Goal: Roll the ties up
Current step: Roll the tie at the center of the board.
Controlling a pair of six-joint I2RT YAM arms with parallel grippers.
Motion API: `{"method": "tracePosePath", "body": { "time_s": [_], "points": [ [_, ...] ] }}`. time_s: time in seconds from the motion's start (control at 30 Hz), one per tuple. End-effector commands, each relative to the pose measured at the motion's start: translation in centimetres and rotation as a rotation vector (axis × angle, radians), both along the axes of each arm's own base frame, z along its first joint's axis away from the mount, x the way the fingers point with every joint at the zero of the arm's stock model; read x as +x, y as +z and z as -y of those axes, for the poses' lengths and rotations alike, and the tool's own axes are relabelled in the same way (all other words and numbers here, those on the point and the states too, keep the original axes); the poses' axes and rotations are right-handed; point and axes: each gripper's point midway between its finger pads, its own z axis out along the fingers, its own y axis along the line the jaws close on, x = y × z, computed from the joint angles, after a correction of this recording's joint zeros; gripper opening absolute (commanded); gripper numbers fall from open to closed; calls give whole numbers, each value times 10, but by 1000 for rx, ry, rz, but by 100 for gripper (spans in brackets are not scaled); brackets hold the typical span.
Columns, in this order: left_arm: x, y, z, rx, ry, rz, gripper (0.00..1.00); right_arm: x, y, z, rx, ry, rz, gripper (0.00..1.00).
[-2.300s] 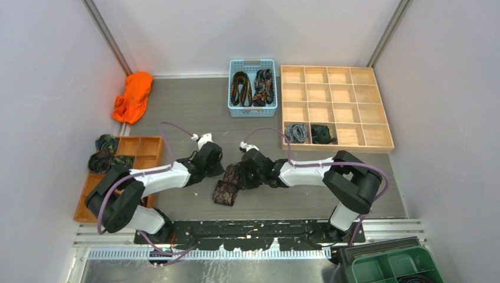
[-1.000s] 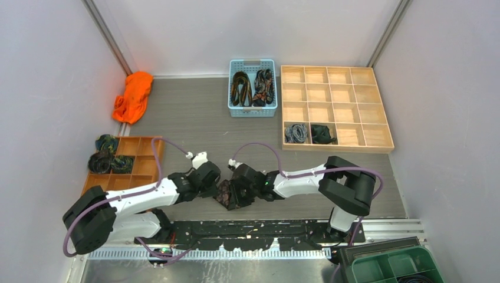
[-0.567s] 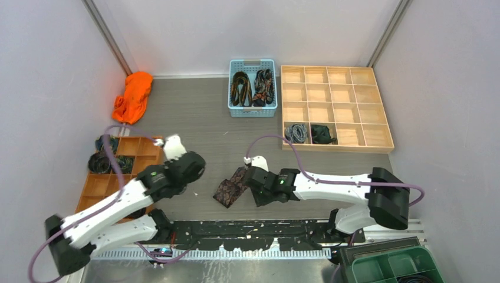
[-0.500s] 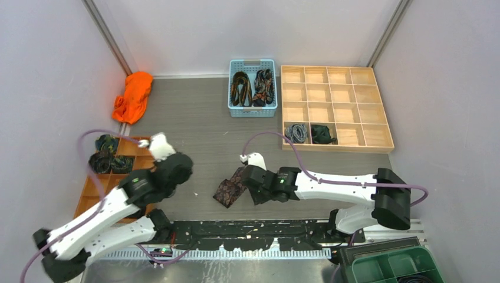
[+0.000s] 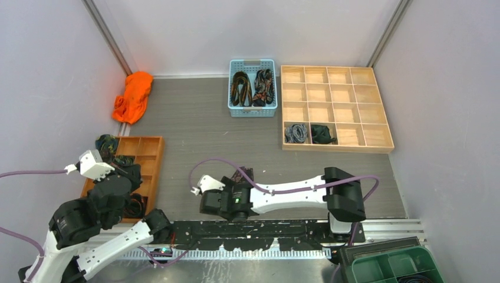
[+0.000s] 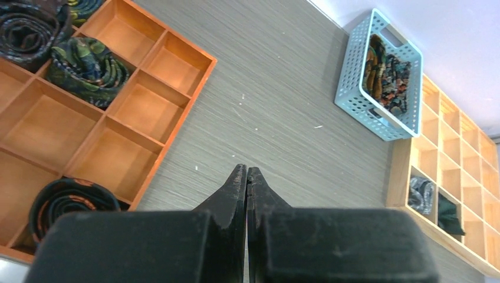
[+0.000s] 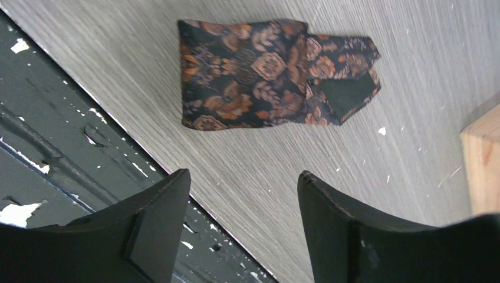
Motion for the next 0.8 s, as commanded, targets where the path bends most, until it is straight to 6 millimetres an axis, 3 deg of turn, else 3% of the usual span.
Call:
{"method": "tracePosePath", "body": {
  "time_s": [0.0,0.13,0.37,0.77],
  "points": [
    [-5,-3,-17,62,53,-19,0,8,31,-31,36,111,124,75],
    [-7,-9,-17,44,48,-19,0,-3,28,-42,39,165,90,77],
    [-8,-16,-16,40,41,-26,0,-11,3,-52,27,209,52,78],
    [-8,-23,-17,54,42,-34,0,5,-31,-56,-46,208,118,80]
  ]
}}
